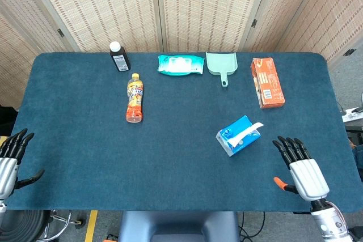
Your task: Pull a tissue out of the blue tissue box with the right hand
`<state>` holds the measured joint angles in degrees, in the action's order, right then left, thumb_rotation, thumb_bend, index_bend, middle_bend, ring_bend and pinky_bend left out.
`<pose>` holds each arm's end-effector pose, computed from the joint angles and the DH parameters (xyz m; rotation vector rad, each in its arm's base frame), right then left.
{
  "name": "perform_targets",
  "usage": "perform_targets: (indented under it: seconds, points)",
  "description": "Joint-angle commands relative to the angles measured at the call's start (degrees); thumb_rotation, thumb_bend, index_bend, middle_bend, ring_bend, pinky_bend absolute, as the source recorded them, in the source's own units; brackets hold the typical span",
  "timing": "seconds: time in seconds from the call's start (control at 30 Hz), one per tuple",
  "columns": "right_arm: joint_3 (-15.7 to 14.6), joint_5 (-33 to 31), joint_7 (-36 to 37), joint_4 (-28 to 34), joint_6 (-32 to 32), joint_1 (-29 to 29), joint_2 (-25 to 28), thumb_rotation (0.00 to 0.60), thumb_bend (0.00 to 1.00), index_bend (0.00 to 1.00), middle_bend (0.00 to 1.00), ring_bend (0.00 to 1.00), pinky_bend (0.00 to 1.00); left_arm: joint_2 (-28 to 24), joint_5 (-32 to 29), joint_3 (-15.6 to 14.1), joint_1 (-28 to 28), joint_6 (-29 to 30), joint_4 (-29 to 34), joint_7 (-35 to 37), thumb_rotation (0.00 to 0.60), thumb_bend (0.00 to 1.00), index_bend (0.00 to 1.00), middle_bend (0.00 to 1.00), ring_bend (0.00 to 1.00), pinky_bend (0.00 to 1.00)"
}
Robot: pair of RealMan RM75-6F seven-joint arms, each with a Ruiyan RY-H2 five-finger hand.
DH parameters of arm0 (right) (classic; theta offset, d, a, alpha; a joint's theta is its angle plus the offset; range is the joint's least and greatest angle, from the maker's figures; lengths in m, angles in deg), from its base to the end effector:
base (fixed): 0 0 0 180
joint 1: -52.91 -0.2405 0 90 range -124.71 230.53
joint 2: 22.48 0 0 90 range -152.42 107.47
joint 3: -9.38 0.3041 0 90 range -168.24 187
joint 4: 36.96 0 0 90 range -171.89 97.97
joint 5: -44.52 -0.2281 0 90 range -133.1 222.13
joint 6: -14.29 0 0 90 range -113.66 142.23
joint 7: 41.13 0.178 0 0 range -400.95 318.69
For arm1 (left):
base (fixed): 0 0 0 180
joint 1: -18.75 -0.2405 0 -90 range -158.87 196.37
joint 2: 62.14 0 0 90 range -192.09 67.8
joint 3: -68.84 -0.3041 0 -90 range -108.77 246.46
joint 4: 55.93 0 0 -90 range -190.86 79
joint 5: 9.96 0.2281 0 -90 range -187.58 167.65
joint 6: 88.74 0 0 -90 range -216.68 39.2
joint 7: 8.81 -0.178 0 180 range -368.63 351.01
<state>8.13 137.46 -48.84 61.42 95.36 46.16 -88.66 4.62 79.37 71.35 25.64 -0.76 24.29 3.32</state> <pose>-0.3168 -0.2088 0.1110 1.6019 -0.9245 0.9182 -0.3803 0.2351 0.1725 -1.4069 -0.8610 -1.0256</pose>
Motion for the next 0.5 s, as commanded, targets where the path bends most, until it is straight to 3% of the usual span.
perform_targets:
  seconds: [0.03,0.3,0.5]
  points:
    - [0.03,-0.06,0.08,-0.06,-0.16,-0.10,-0.03,0.600,0.11,0.00,0.00,0.00,0.00,-0.03,0.02,-0.03,-0.02,0.01,0.04,-0.04,0.600,0.26,0.00,0.00,0.00,0.12]
    - [0.88,-0.87,1.59,-0.60,-1.71,-1.37,-0.39,0.600,0.11,0.00,0.00,0.00,0.00,0.06,0.05,-0.12,0.06,-0.25,-0.06,-0.22,0.600,0.26,0.00,0.00,0.00,0.12]
    - [3.60,-2.50,1.56,-0.89,-3.54,-3.94,-1.57,0.600,0.12,0.00,0.01,0.00,0.00,0.09,0.27,-0.23,0.18,-0.38,0.12,-0.56,0.600,0.26,0.00,0.00,0.00,0.12]
